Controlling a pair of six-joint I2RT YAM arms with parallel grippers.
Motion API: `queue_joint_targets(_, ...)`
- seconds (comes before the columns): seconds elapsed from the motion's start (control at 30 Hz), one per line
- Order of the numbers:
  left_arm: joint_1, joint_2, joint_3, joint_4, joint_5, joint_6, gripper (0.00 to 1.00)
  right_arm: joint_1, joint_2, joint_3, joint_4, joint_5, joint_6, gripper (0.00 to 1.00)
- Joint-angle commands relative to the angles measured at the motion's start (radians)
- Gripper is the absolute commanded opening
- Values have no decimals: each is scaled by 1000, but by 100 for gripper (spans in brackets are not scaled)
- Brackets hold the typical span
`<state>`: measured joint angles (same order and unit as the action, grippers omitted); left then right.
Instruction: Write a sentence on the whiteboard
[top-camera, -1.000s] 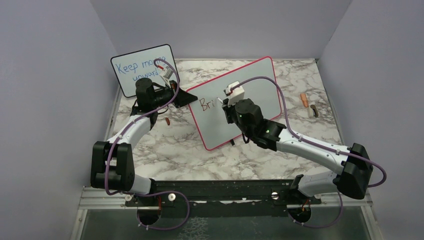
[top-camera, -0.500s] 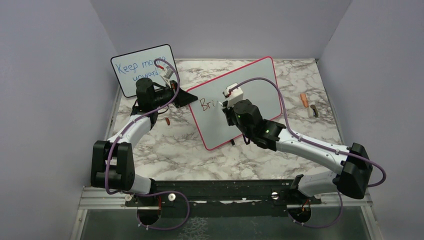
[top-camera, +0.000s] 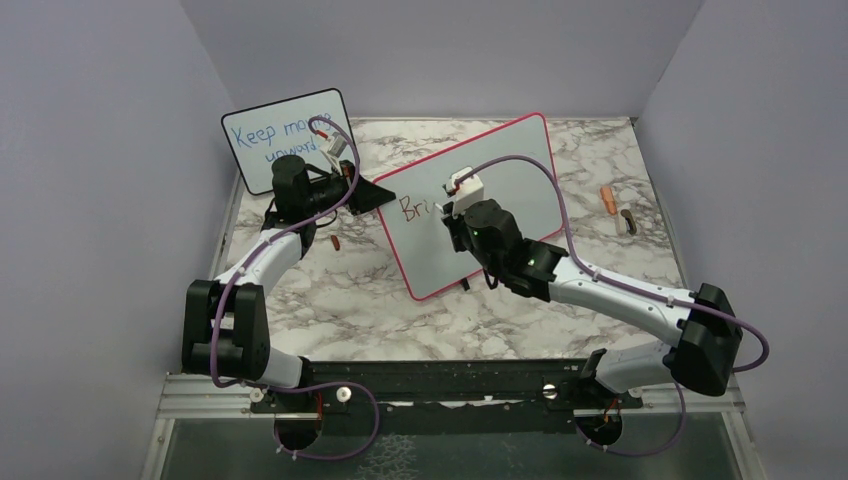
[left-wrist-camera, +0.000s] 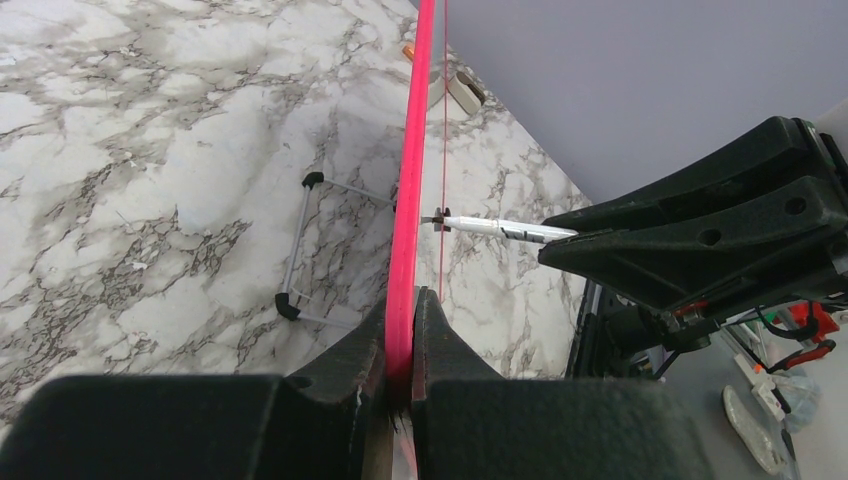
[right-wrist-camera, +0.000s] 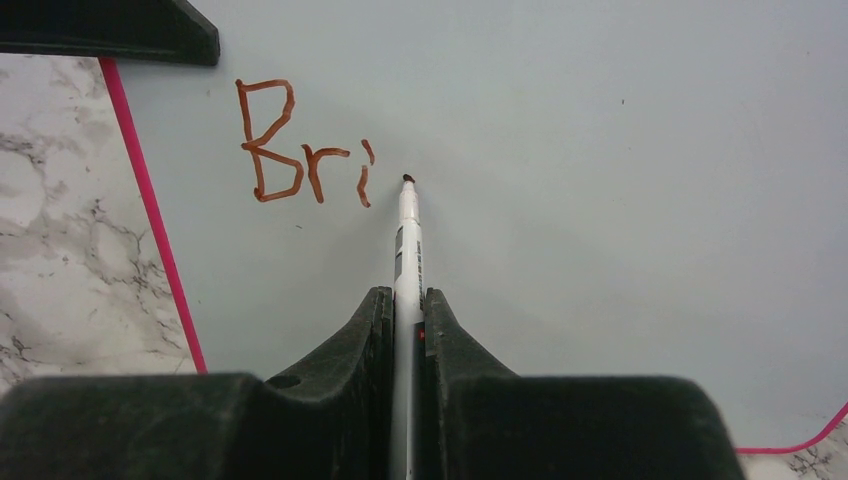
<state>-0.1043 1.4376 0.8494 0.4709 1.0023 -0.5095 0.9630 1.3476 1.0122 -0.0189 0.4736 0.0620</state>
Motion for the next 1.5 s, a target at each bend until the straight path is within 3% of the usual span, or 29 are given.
queue_joint_targets(0.0, -14, 40, -12, -74, -14, 74, 0, 0, 26, 23, 59, -7, 3, 1)
queue_joint_targets(0.37, -13, 41, -10, -74, -14, 74, 0, 0, 45, 39, 82, -31, -9, 1)
queue_joint_targets(1.47, -14, 44, -10, -74, -16, 74, 0, 0, 0, -4, -71, -35, 18, 1)
